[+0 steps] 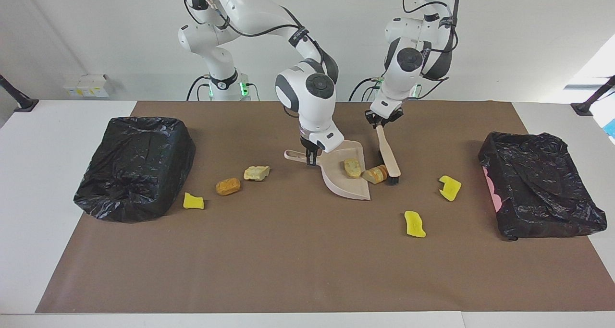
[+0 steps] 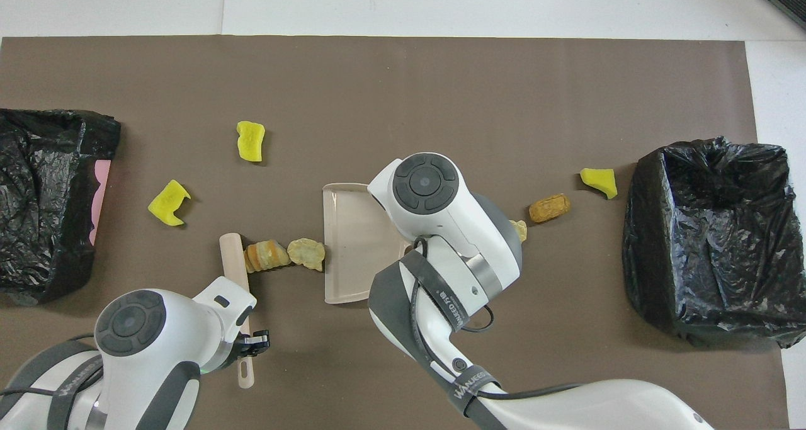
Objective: Sweep and dump trash in bin
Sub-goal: 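Sweep the tan chunks into the dustpan with the left gripper's brush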
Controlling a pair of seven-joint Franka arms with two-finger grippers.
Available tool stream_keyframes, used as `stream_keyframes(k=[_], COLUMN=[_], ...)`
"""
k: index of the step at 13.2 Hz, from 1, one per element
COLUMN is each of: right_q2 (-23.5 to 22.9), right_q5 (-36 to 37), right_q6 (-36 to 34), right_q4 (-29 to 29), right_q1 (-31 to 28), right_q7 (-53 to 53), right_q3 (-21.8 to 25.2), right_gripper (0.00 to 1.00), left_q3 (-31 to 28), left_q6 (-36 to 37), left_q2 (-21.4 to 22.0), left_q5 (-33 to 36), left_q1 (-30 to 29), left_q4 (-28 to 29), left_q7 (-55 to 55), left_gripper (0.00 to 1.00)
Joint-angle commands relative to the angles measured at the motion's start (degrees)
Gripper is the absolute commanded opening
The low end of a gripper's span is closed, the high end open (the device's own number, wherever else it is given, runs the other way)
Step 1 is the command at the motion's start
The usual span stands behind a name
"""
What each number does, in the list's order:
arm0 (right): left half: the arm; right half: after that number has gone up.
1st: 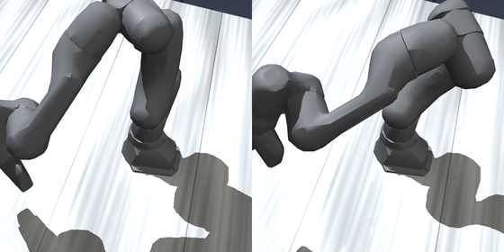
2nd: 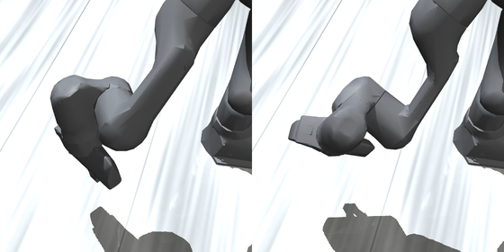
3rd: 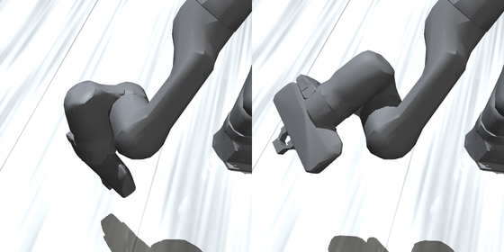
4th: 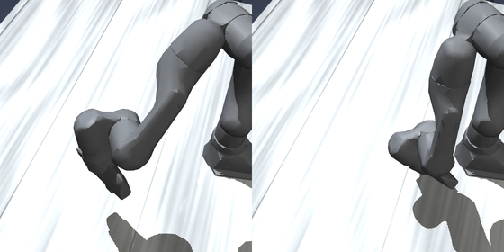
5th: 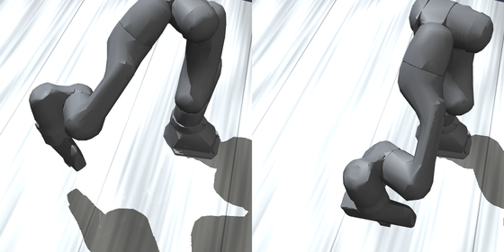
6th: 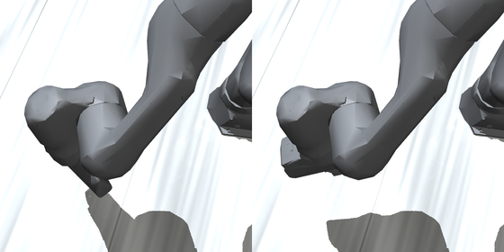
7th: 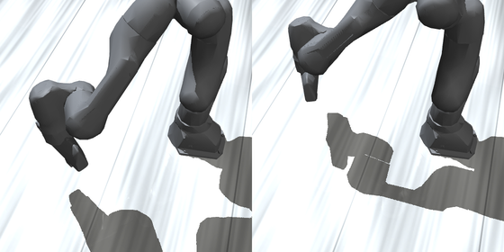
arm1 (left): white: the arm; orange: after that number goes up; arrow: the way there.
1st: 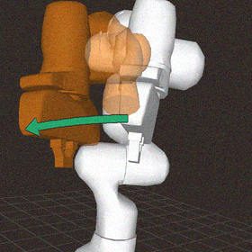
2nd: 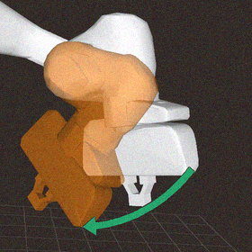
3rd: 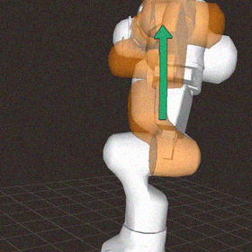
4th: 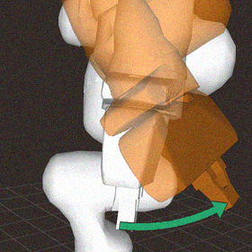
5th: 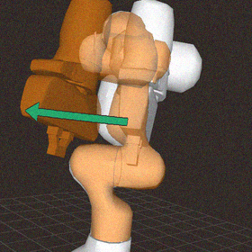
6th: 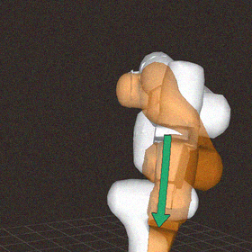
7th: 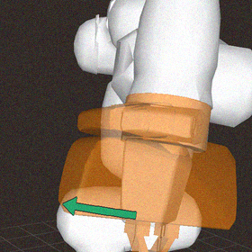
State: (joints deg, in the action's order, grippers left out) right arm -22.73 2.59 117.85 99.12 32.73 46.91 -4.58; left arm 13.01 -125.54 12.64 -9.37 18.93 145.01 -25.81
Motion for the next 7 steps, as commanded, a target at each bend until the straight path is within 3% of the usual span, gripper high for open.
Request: stream_keyframes(k=[1,4,7], right_q2=[-0.4,-0.4,0.3], right_q5=[0.2,0.2,0.2], right_q6=[1.7,1.7,0.5], right_q4=[0.5,0.3,0.1], right_q1=[0.0,-0.4,-1.0], right_q7=[-2.1,-2.1,-1.4], right_q3=[-0.3,-0.3,-0.3], right_gripper=[0.00,0.00,0.00], left_q3=[2.6,3.2,2.5], left_q6=[-2.2,0.8,13.3], left_q2=[-3.8,-4.8,-4.3], left_q5=[-0.7,-1.2,-1.4], left_q1=[1.3,2.0,-0.7], left_q4=[-3.4,-6.4,-12.8], left_q7=[1.1,7.1,11.4], left_gripper=[0.00,0.00,0.00])
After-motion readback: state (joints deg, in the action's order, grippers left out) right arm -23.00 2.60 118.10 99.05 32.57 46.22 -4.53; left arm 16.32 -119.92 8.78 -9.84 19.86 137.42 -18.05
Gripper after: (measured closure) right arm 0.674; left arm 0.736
